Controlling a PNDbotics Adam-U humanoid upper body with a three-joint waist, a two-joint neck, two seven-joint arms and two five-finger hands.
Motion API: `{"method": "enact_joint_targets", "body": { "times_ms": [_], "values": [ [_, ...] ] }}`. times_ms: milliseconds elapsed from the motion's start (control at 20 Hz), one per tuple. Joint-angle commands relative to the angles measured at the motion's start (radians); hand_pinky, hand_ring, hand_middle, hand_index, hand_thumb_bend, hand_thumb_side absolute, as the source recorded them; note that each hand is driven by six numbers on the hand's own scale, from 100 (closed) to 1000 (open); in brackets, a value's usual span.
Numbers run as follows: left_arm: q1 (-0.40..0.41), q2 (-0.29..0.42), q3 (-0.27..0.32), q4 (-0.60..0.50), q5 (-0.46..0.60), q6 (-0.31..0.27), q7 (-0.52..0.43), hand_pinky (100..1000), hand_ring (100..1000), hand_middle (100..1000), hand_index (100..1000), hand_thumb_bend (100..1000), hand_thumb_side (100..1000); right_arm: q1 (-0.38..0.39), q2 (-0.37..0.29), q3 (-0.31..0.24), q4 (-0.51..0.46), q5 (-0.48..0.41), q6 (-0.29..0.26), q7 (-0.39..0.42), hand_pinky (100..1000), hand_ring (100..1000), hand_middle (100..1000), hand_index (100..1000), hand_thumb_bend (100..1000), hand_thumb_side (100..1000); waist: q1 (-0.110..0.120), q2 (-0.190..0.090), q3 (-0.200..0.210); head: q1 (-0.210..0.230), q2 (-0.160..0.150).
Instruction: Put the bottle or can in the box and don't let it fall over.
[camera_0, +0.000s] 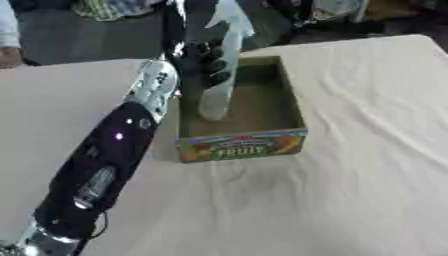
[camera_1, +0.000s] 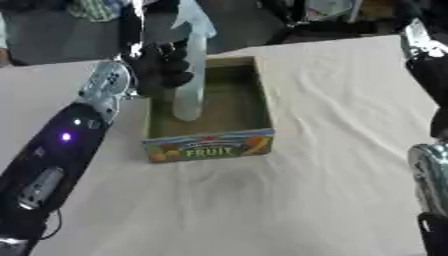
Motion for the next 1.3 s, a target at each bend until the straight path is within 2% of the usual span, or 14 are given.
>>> {"method": "enact_joint_targets", "body": {
  "times_ms": [50, 350, 600, 800, 900, 1050, 1150, 1200, 1250, 1300],
  "values": [
    [0.008, 0.033, 0.006, 0.002, -0.026, 0.020, 0.001, 100, 100, 146, 956, 609, 1000, -0.003, -0.030, -0.011, -0.022, 0.006, 0.000, -0.007, 899, 684, 849, 796, 658, 100, -0.002, -0.015, 0.007, -0.012, -0.011],
    [0.057, 0.077, 0.020, -0.020, -0.058, 0.021, -0.006, 100, 100, 167, 954, 583, 1000, 0.008, -0.040, -0.015, -0.022, 0.010, 0.003, -0.011, 900, 685, 850, 796, 658, 100, -0.001, -0.019, 0.022, -0.024, -0.008],
    [0.095, 0.135, 0.054, -0.134, -0.101, -0.011, 0.005, 100, 100, 236, 949, 575, 1000, 0.015, -0.047, -0.019, -0.022, 0.013, 0.004, -0.015, 900, 685, 850, 796, 658, 100, 0.002, -0.023, 0.032, -0.037, -0.001],
    [0.156, 0.193, 0.107, -0.299, -0.122, -0.065, 0.020, 100, 100, 288, 946, 583, 1000, 0.017, -0.051, -0.022, -0.022, 0.015, 0.003, -0.018, 900, 685, 849, 796, 658, 100, 0.004, -0.023, 0.037, -0.047, 0.000],
    [0.189, 0.206, 0.148, -0.386, -0.135, -0.105, 0.034, 100, 100, 294, 944, 615, 1000, 0.023, -0.055, -0.025, -0.022, 0.017, 0.002, -0.021, 900, 685, 850, 796, 659, 100, 0.003, -0.023, 0.044, -0.056, 0.005],
    [0.221, 0.211, 0.213, -0.460, -0.133, -0.169, 0.070, 100, 100, 311, 936, 639, 1000, 0.029, -0.060, -0.023, -0.022, 0.016, 0.006, -0.018, 900, 685, 850, 797, 659, 100, -0.001, -0.022, 0.054, -0.068, 0.008],
    [0.243, 0.232, 0.253, -0.514, -0.165, -0.216, 0.098, 100, 120, 338, 923, 614, 1000, 0.031, -0.062, -0.025, -0.022, 0.017, 0.007, -0.018, 900, 685, 850, 797, 659, 100, -0.004, -0.020, 0.059, -0.072, 0.007],
    [0.256, 0.247, 0.276, -0.543, -0.197, -0.246, 0.114, 100, 151, 367, 908, 831, 1000, 0.033, -0.063, -0.026, -0.022, 0.017, 0.006, -0.020, 900, 685, 850, 797, 658, 100, -0.005, -0.019, 0.061, -0.074, 0.006],
    [0.270, 0.264, 0.299, -0.572, -0.243, -0.280, 0.132, 100, 223, 431, 895, 524, 1000, 0.034, -0.064, -0.027, -0.022, 0.018, 0.006, -0.022, 900, 685, 850, 797, 659, 100, -0.006, -0.018, 0.064, -0.076, 0.007],
    [0.286, 0.279, 0.320, -0.598, -0.302, -0.311, 0.149, 100, 223, 431, 895, 524, 1000, 0.035, -0.065, -0.028, -0.022, 0.018, 0.006, -0.023, 900, 685, 850, 797, 659, 100, -0.006, -0.016, 0.065, -0.077, 0.006]
  ]
}}
